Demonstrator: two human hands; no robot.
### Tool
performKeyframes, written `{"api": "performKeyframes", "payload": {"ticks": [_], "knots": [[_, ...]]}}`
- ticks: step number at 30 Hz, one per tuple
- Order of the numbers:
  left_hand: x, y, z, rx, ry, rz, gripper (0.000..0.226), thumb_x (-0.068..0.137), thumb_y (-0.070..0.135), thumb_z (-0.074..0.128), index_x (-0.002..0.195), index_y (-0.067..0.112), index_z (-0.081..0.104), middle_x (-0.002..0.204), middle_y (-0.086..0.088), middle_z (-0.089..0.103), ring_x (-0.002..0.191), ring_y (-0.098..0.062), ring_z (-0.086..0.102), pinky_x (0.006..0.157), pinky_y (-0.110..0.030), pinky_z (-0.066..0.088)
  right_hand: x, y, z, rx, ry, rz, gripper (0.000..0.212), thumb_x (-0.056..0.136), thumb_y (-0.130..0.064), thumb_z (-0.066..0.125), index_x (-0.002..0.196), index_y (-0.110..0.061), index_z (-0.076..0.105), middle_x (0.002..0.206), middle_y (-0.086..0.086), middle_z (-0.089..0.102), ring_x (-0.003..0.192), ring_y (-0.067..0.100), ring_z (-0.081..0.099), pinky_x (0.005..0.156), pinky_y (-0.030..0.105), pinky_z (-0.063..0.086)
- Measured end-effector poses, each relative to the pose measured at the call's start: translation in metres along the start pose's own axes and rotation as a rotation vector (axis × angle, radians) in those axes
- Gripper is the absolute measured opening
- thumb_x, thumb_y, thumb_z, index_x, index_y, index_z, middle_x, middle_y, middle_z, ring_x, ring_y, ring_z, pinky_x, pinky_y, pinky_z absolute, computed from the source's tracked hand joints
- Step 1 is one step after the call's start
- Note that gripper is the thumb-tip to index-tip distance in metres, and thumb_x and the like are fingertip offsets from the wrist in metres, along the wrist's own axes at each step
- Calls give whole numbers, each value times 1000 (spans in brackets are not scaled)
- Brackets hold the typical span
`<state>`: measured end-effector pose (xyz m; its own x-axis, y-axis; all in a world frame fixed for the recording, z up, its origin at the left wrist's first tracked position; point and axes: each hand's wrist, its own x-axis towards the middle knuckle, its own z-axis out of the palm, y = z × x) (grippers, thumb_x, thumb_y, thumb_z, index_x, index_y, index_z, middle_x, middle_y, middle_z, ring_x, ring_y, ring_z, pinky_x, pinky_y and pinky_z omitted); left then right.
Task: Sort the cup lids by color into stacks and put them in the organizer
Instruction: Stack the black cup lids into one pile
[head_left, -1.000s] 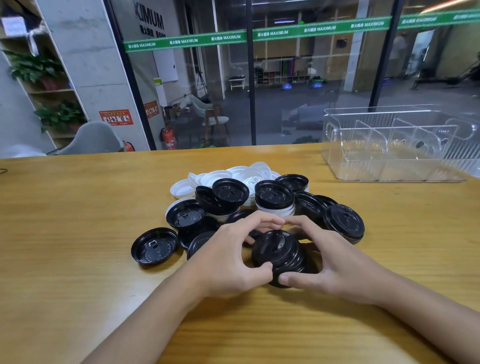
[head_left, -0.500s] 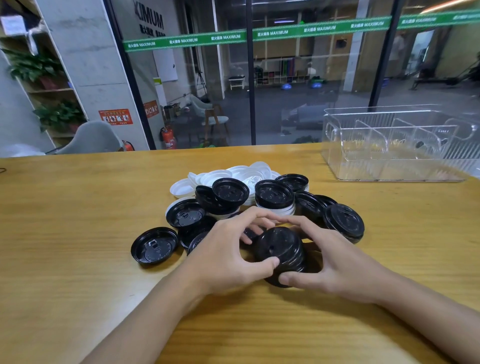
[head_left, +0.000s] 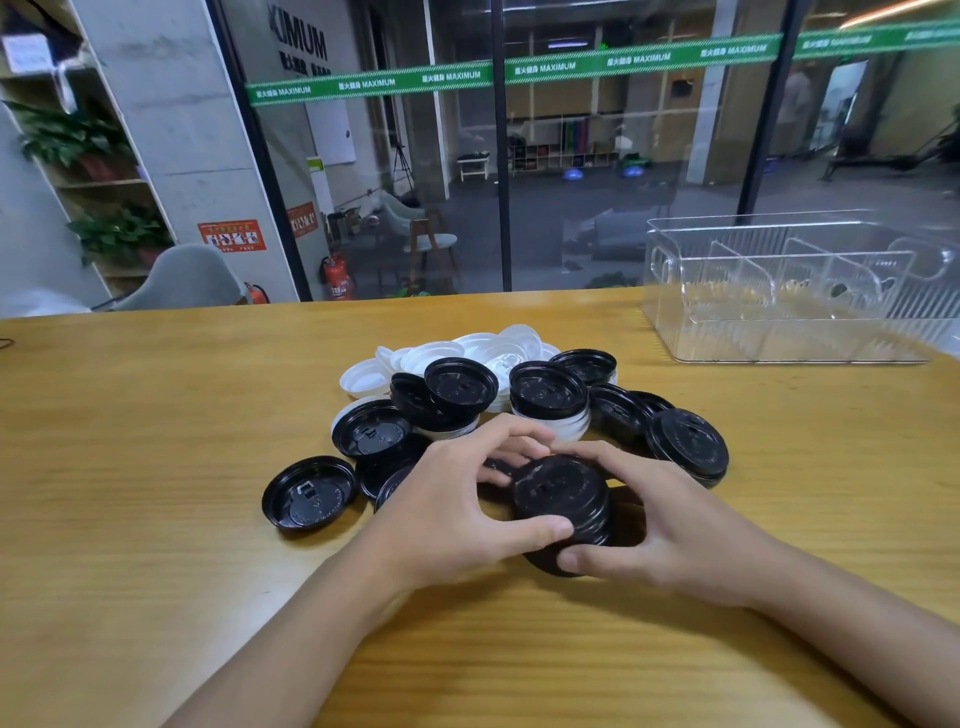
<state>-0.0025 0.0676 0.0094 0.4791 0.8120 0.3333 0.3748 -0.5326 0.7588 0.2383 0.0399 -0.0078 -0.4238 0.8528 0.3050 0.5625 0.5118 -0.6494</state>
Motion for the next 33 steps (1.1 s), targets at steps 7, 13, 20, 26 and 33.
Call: {"api": "performKeyframes", "payload": {"ticks": [7, 13, 20, 26, 33], "knots": [[-1, -1, -3, -126, -110, -35, 70, 82, 5, 87, 140, 31, 59, 136, 5, 66, 136, -6, 59, 118, -36, 47, 0, 3, -2, 0, 0, -26, 86, 77, -50, 91, 151, -36, 49, 144, -31, 57, 135, -8, 53, 109, 14, 42], [-1, 0, -4, -112, -145, -31, 72, 84, 0, 83, 143, 32, 57, 136, 4, 66, 136, -5, 58, 118, -34, 46, 0, 5, -1, -19, -9, -35, 85, 76, -52, 90, 149, -43, 48, 139, -33, 59, 133, -10, 54, 106, 8, 39], [-1, -2, -2, -48, -140, 2, 71, 80, 8, 88, 141, 34, 59, 132, 7, 69, 133, -3, 60, 115, -29, 48, -1, 8, 0, -59, -32, -38, 86, 77, -56, 90, 150, -33, 51, 131, -28, 62, 128, -3, 59, 103, 13, 43], [-1, -4, 3, 16, -102, 61, 63, 80, 21, 92, 136, 28, 65, 129, 13, 70, 129, -1, 62, 110, -25, 51, 0, 6, 0, -61, -40, -60, 82, 81, -53, 88, 152, -36, 50, 129, -27, 63, 127, 2, 60, 103, 17, 45], [1, -10, 0, 111, -121, 138, 65, 82, 36, 91, 139, 29, 62, 132, 16, 66, 131, -2, 60, 110, -27, 51, 0, 2, -1, -64, -35, -54, 76, 83, -55, 85, 149, -45, 49, 128, -28, 63, 126, 1, 61, 102, 15, 45]]}}
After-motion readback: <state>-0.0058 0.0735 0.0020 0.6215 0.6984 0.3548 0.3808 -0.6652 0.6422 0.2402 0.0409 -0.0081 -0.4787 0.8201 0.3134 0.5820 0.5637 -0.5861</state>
